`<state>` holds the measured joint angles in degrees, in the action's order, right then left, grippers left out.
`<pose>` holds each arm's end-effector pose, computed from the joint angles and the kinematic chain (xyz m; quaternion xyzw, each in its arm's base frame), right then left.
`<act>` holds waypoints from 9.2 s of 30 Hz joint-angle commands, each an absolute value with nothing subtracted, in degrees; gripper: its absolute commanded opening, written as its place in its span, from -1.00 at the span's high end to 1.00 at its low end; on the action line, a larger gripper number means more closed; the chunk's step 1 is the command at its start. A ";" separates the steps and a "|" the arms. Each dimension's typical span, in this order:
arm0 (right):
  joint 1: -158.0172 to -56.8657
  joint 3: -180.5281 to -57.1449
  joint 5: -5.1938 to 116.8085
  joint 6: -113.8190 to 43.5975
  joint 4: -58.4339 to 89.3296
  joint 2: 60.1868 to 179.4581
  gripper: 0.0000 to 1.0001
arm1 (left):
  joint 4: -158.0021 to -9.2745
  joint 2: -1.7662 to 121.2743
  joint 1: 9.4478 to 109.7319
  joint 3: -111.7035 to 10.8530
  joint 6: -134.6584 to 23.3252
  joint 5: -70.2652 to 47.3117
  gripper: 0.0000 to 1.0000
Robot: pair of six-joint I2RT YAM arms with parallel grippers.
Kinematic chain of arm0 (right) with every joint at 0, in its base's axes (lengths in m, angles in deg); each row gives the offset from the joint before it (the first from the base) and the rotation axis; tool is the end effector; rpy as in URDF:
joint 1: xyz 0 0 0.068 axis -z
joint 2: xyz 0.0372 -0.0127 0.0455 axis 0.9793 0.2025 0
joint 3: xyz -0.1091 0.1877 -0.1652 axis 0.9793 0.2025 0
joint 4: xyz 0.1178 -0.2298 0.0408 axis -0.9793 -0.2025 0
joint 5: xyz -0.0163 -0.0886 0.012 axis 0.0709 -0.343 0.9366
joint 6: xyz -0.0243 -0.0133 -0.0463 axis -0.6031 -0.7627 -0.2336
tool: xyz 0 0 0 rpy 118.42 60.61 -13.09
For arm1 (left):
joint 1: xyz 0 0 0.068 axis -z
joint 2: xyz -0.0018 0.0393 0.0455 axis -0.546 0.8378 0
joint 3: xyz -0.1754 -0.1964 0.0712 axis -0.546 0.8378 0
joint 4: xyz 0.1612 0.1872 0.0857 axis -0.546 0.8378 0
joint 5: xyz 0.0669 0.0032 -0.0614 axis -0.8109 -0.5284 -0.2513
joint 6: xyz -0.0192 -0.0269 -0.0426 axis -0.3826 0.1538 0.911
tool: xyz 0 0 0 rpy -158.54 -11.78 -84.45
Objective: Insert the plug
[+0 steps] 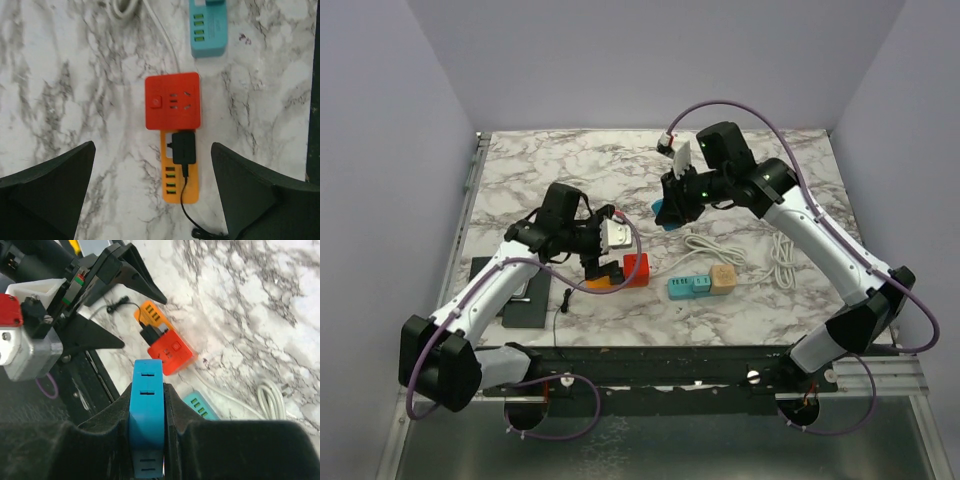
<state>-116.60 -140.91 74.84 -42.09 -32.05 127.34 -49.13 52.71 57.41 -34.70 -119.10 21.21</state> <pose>0.2476 0.2158 0.4089 -0.3830 0.7965 0.3336 0.3281 0.2154 -0.1228 0.2966 0.6394 0.5958 -0.2266 0.4299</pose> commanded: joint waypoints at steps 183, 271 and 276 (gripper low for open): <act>-130.83 -146.36 60.80 -50.27 -52.25 153.70 0.99 | -53.35 52.29 70.79 -14.76 -170.34 19.90 0.86; -131.09 -140.99 58.61 -50.98 -50.75 155.21 0.99 | -55.47 50.71 71.14 -13.32 -167.78 16.90 1.00; -131.05 -141.14 58.18 -50.60 -50.97 155.61 0.99 | -55.61 50.70 71.14 -13.41 -167.74 16.95 1.00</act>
<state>-130.43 -143.78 60.64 -50.00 -48.03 152.54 -57.96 50.24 71.00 -15.18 -168.17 19.68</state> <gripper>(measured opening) 0.234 0.008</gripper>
